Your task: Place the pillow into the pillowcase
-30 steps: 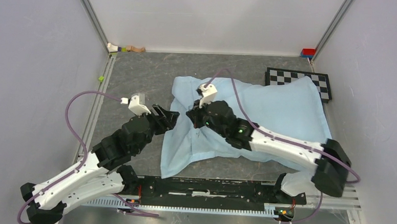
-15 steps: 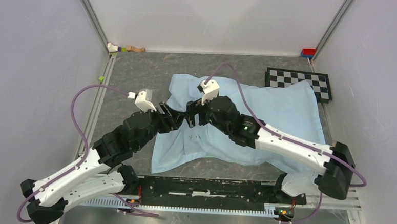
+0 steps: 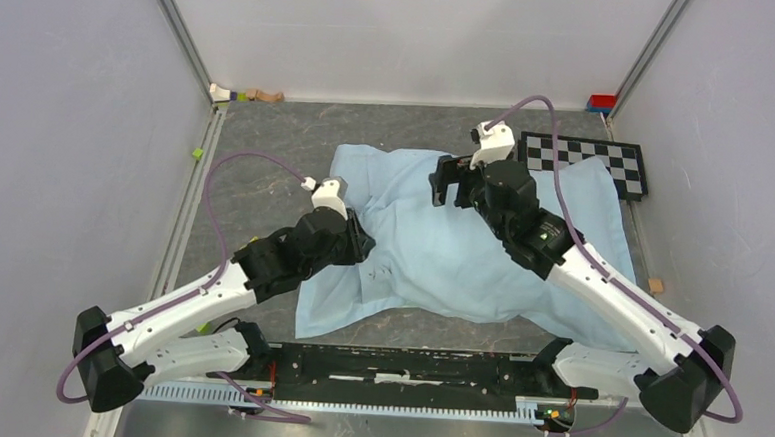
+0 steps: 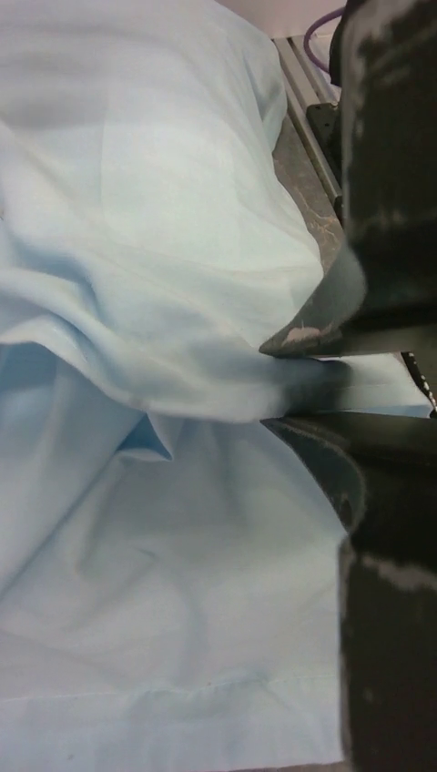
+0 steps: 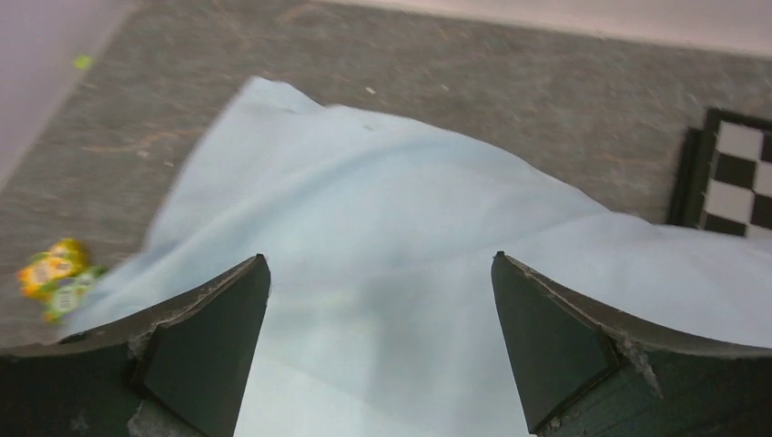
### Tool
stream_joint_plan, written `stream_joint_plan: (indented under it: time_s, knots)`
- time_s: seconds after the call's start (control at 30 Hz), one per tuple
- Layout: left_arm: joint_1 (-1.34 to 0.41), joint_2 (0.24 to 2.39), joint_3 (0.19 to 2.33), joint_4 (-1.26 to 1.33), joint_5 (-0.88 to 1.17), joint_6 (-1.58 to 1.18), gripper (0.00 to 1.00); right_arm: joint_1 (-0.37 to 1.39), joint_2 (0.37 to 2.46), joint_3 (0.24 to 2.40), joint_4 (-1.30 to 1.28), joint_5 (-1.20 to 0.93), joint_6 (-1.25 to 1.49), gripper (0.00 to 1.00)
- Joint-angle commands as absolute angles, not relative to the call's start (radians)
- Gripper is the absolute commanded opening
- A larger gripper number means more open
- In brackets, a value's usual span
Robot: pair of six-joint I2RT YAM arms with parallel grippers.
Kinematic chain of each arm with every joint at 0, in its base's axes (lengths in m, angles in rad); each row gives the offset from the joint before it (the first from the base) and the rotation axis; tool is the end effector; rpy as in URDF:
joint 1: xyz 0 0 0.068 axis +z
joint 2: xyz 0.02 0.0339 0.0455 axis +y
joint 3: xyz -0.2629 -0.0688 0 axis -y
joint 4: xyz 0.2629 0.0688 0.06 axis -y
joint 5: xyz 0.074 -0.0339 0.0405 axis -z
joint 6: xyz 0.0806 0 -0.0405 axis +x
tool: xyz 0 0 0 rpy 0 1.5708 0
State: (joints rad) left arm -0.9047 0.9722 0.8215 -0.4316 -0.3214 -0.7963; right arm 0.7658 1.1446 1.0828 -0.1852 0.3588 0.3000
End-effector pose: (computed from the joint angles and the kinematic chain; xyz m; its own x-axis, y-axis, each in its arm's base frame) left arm 0.1847 -0.1938 0.2678 -0.6543 -0.2649 -0.7083 0.1648 0.8642 -0.4755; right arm 0.2520 0.2030 0.3600 -0.2876 0.1073 -0.9517 -0.3334 0.9203 0.2045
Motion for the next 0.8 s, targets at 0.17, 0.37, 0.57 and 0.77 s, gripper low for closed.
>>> stream_joint_plan:
  time_s: [0.17,0.37,0.57,0.77]
  knots:
    - [-0.908,0.911,0.615,-0.472,-0.201,-0.853,0.02,0.539,1.235,0.846,-0.131,0.206,0.287,0.98]
    - [-0.907,0.892,0.576,-0.531,-0.209,-0.862,0.03,0.486,1.250,0.787,-0.124,0.182,0.285,0.98]
    - [-0.905,0.869,0.732,-0.613,-0.254,-0.800,0.30,0.489,1.218,0.844,-0.160,0.142,0.265,0.98]
    - [-0.866,0.887,0.989,-0.681,-0.294,-0.714,0.57,0.514,1.166,0.894,-0.208,0.141,0.256,0.98]
